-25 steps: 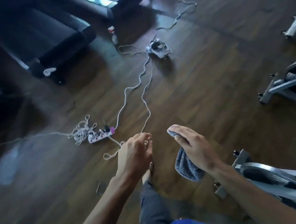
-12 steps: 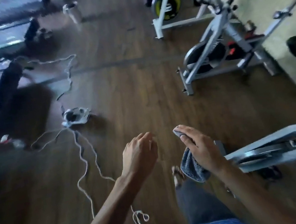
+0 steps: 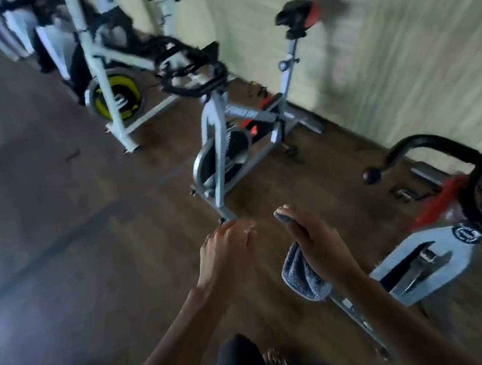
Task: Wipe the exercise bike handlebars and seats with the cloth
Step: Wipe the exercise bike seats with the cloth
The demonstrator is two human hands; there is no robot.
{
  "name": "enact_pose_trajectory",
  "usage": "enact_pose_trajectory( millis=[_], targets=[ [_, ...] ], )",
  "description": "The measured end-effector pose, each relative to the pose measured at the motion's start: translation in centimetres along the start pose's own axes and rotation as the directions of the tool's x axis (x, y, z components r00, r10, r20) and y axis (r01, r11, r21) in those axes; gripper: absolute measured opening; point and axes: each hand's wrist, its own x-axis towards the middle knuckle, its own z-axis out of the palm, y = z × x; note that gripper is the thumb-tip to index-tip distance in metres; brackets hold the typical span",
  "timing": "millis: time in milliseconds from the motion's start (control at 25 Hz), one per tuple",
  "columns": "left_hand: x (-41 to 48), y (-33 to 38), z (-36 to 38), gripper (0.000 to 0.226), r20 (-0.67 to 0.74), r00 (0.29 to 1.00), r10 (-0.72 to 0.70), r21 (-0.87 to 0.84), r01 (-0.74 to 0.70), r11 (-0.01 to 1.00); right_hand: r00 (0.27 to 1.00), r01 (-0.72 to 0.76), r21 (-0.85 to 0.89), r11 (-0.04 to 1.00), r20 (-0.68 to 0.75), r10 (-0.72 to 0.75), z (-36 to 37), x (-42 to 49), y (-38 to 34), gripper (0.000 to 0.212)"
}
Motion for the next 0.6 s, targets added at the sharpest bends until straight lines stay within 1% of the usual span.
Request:
enact_pose_trajectory(
  millis=[120,200,280,320,440,520,600],
  targets=[
    [11.0,1.9,0.7,0.026,0.100,0.985,0.143,-0.018,-0.142,0.990,0.976,-0.086,0.047,0.995,-0.197,0.094,-1.1,7.4,1.2,0.027],
    [18.1,3.1,2.0,0.025,0.146,0.958,0.247,-0.026,-0.245,0.969,0.934,-0.138,0.093,0.986,-0.318,0.160,-1.0,12.0,2.7,0.027],
    [25.5,4.6,3.7,0.027,0.210,0.913,0.349,-0.018,-0.354,0.935,0.874,-0.171,0.167,0.971,-0.429,0.228,-1.0,17.2,4.3,0.027],
    [29.9,5.7,4.9,0.028,0.240,0.883,0.403,-0.010,-0.413,0.911,0.833,-0.180,0.188,0.965,-0.493,0.252,-1.3,20.3,5.5,0.028],
    [40.1,9.5,7.1,0.030,0.326,0.785,0.527,-0.020,-0.552,0.834,0.669,-0.258,0.239,0.936,-0.655,0.351,-4.0,27.3,7.9,0.028],
    [45.1,13.2,8.0,0.030,0.391,0.695,0.603,-0.050,-0.638,0.768,0.549,-0.336,0.287,0.897,-0.714,0.434,-7.2,30.9,8.4,0.029],
    [48.9,17.1,8.8,0.028,0.412,0.626,0.662,-0.098,-0.692,0.715,0.430,-0.418,0.316,0.852,-0.757,0.492,-10.6,33.4,8.4,0.030]
  ],
)
